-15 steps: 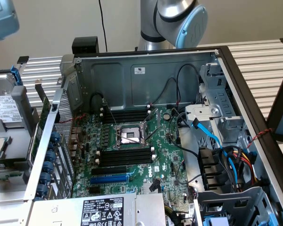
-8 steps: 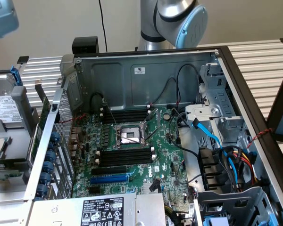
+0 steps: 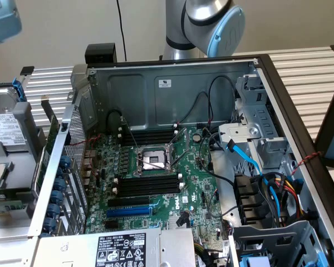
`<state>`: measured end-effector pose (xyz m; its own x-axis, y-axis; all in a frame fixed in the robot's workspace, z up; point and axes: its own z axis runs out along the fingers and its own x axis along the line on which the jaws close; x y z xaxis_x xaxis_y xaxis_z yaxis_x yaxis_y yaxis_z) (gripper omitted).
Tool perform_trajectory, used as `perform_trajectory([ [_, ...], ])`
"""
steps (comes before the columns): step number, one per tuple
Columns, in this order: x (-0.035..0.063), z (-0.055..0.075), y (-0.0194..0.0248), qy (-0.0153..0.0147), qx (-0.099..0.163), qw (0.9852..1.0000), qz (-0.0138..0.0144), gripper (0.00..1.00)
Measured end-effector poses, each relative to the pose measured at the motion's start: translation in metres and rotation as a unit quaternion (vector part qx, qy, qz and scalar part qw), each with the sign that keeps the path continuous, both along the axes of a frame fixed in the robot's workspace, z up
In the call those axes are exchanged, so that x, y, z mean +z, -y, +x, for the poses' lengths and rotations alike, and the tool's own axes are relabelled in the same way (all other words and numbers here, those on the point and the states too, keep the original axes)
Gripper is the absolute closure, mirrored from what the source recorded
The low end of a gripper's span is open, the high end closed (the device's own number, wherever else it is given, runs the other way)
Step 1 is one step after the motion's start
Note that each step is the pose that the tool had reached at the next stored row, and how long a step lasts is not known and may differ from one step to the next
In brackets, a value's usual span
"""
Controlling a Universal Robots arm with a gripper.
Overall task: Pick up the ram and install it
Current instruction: 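Pick up the ram and move it above insertion slot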
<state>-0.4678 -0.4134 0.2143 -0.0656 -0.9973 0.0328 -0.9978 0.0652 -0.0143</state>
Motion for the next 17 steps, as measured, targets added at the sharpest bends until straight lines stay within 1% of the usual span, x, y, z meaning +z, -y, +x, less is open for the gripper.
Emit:
perform_trajectory([
  [17, 0.0059, 0.0, 0.0, 0.0, 0.0, 1.0, -0.0059, 0.88],
])
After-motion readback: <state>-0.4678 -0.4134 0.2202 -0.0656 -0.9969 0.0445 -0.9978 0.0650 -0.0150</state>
